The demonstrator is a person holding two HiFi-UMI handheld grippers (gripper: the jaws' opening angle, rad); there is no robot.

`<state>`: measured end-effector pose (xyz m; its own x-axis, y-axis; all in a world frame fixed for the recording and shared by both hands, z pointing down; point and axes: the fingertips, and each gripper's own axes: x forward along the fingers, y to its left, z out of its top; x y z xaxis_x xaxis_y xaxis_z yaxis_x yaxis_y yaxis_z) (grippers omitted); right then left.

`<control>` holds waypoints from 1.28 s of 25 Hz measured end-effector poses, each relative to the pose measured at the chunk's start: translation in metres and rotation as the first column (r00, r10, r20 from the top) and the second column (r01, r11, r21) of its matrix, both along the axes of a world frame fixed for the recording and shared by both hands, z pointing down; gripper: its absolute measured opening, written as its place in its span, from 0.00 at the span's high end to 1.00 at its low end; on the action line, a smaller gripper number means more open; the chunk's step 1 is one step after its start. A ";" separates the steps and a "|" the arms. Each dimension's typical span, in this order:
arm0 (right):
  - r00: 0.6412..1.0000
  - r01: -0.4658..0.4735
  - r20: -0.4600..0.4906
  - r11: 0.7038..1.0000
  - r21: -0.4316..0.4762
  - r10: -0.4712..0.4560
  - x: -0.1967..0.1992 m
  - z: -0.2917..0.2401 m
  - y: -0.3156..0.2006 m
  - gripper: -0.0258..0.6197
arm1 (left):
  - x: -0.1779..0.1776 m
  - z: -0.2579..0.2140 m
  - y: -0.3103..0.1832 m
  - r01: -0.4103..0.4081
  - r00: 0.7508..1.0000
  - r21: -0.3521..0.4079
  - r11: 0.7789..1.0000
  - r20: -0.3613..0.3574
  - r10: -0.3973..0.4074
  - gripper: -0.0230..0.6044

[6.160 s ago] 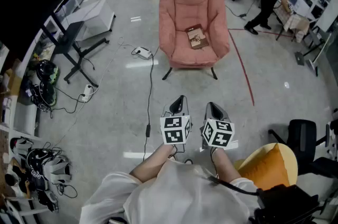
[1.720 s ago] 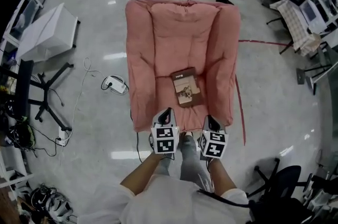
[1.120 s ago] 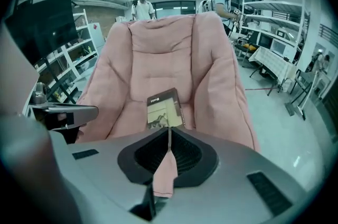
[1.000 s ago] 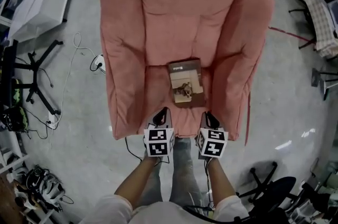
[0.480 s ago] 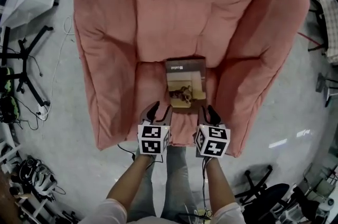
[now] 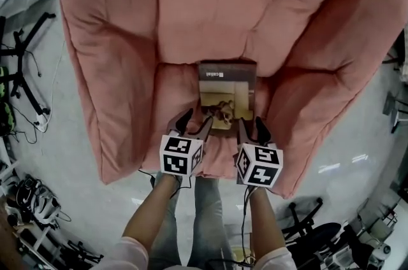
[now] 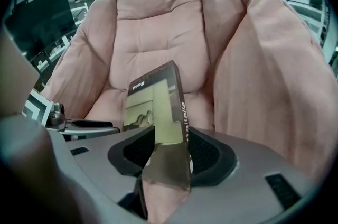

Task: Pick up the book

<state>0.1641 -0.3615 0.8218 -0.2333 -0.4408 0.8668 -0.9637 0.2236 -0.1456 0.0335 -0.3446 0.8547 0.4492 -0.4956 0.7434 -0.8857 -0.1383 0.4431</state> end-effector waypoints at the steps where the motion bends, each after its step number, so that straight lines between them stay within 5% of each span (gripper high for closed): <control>1: 1.000 -0.001 -0.001 1.000 0.001 0.001 0.001 0.003 -0.003 0.68 | 0.002 0.005 -0.001 -0.002 1.000 -0.006 1.000 -0.006 0.002 0.57; 19: 0.991 0.067 0.119 0.991 -0.111 -0.054 0.002 0.047 -0.012 0.60 | 0.023 0.051 -0.009 -0.083 0.975 -0.071 0.994 -0.210 0.066 0.57; 24: 0.989 0.078 0.130 0.994 -0.078 -0.067 0.000 0.063 -0.017 0.60 | 0.031 0.064 -0.013 -0.120 0.959 -0.081 0.989 -0.266 0.095 0.68; 32: 0.987 0.057 0.153 0.998 -0.027 -0.052 -0.008 0.056 -0.012 0.60 | 0.021 0.052 -0.009 -0.103 0.958 -0.053 0.993 -0.274 0.085 0.70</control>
